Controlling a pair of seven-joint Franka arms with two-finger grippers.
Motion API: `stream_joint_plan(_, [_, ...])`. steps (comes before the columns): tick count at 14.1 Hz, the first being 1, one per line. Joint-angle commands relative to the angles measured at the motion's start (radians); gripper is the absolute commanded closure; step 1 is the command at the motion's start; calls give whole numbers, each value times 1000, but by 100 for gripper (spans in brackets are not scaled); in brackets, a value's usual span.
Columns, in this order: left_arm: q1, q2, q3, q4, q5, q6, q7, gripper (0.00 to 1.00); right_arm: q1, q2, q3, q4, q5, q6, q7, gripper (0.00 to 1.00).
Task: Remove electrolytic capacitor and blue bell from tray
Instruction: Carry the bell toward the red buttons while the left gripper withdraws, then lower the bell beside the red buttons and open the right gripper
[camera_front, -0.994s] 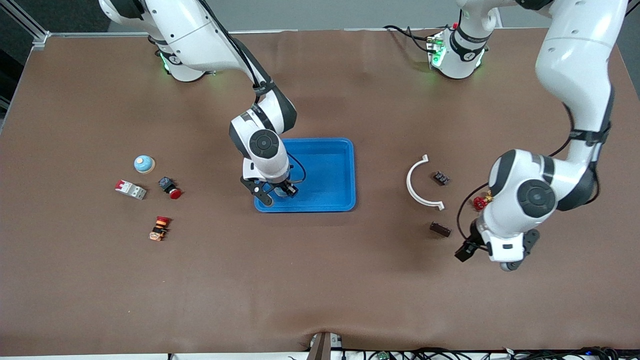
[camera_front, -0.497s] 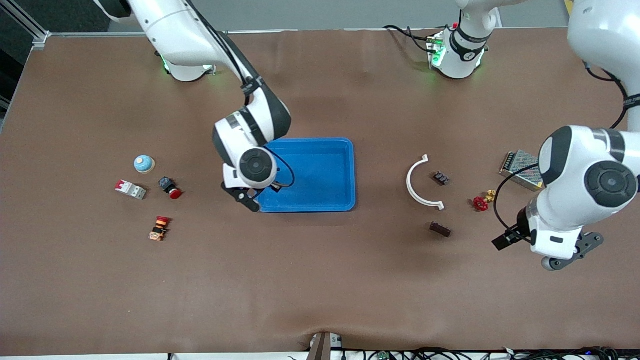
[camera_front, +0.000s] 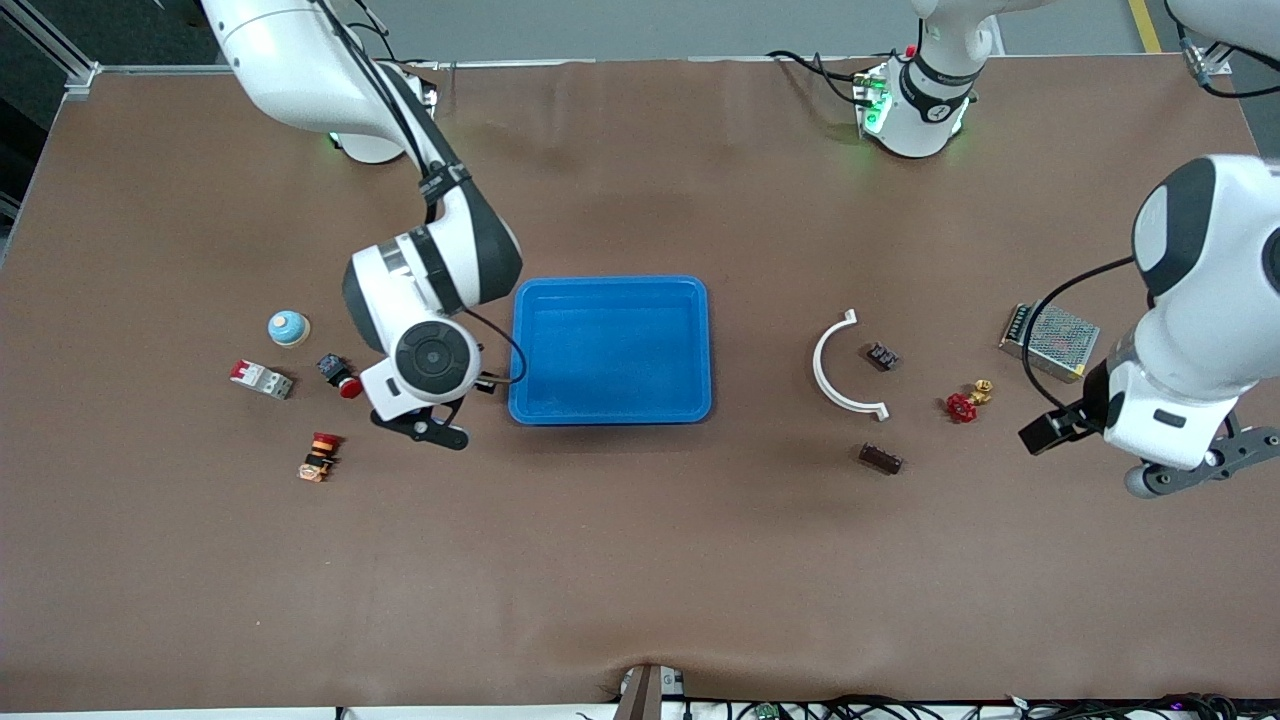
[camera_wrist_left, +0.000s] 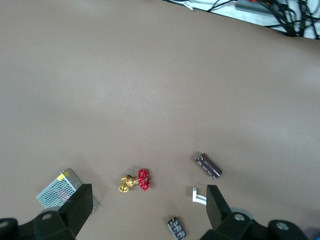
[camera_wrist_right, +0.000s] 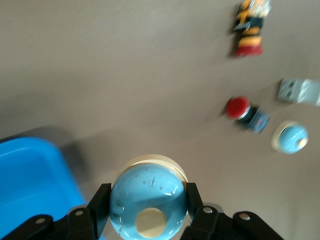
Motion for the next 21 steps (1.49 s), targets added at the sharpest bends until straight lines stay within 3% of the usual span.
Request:
stream_joint_plan(1, [9, -68, -3, -14, -30, -50, 72, 0, -99, -84, 12, -128, -32, 108, -175, 100])
stream_joint_plan(5, [-11, -164, 45, -34, -86, -90, 193, 0, -252, -126, 12, -229, -32, 259, -431, 100])
stream_joint_plan(8, [-124, -265, 198, -80, -157, -130, 244, 0, -337, -130, 12, -249, -32, 306, -580, 100])
stream_joint_plan(11, [-129, -357, 255, -161, -190, -145, 374, 0, -410, -130, 12, -316, -32, 453, -698, 100])
stream_joint_plan(16, [-129, -434, 263, -226, -212, -179, 408, 0, -545, -118, 13, -343, -31, 570, -912, 100])
stream_joint_plan(21, [-142, -471, 272, -255, -212, -179, 408, 0, -593, -77, 17, -410, -19, 745, -938, 100])
